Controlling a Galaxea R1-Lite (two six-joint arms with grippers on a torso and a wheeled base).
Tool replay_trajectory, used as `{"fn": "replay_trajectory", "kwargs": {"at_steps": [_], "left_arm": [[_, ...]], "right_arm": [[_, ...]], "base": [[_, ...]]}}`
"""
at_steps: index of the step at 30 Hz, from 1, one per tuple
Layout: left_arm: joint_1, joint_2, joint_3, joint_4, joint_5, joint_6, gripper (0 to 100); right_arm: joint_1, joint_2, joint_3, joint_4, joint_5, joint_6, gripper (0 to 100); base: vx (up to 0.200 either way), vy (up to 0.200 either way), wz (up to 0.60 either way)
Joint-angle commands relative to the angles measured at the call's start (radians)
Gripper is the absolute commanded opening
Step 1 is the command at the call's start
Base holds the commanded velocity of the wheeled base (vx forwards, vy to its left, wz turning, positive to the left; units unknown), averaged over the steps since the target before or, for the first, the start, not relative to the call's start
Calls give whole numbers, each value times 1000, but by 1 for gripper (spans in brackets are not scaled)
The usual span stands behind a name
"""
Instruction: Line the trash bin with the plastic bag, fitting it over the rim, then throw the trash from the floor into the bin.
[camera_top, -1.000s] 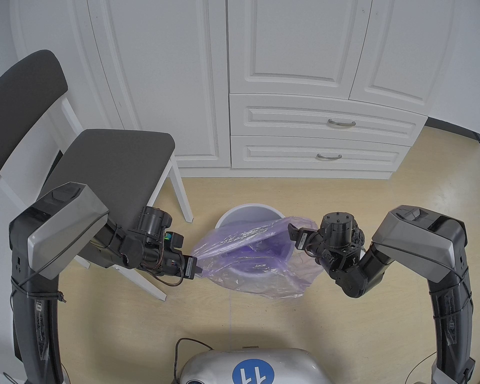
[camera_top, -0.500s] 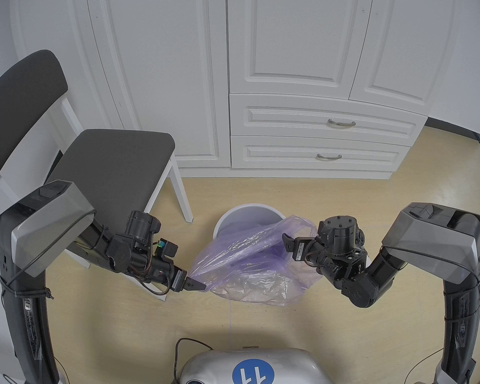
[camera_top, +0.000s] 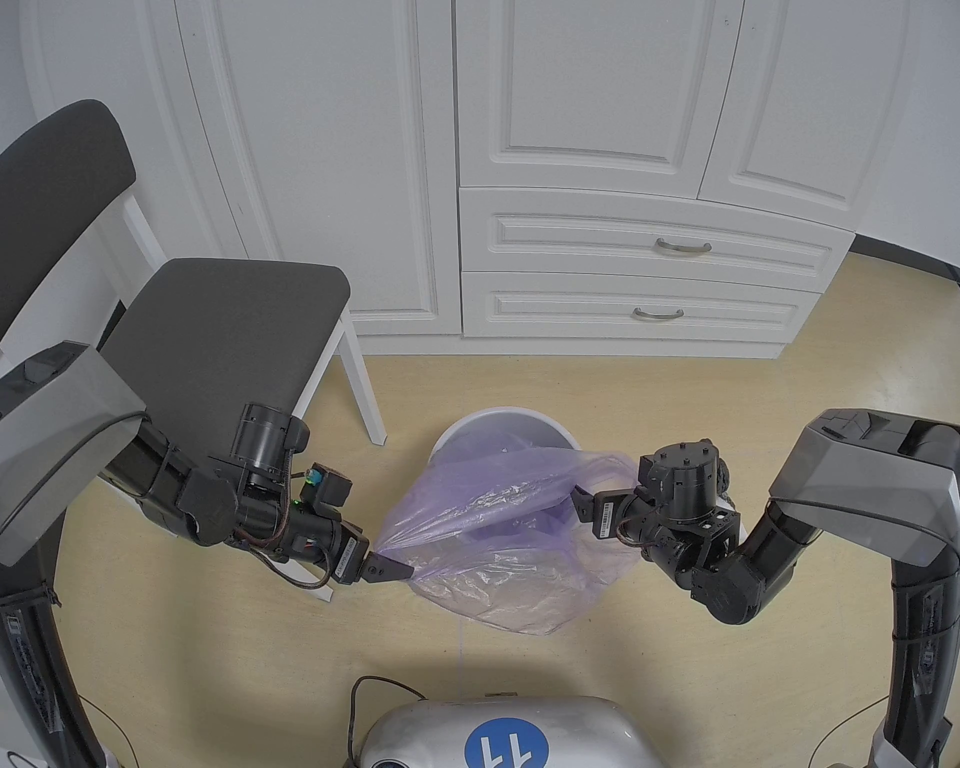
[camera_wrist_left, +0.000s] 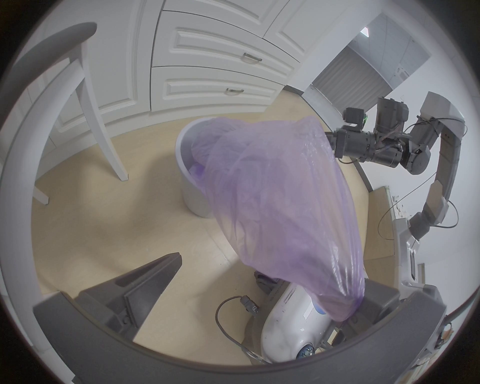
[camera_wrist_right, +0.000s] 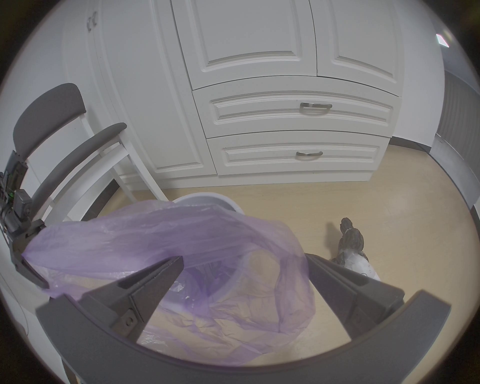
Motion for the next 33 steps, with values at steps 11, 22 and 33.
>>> {"fn": "replay_trajectory", "kwargs": {"at_steps": [11,22,33], "left_arm": [[66,101,83,-95,-350,264,100],[86,176,26,-170,-362,151,100],[76,220,11,-242,-361,33,100]], "right_arm": [[5,37,-1,-5,17,-1,100],[108,78,-41,-97,17,115,100],[234,90,-88,-103,22,339,100]], "base": [[0,0,0],[0,0,0],[0,0,0]]}}
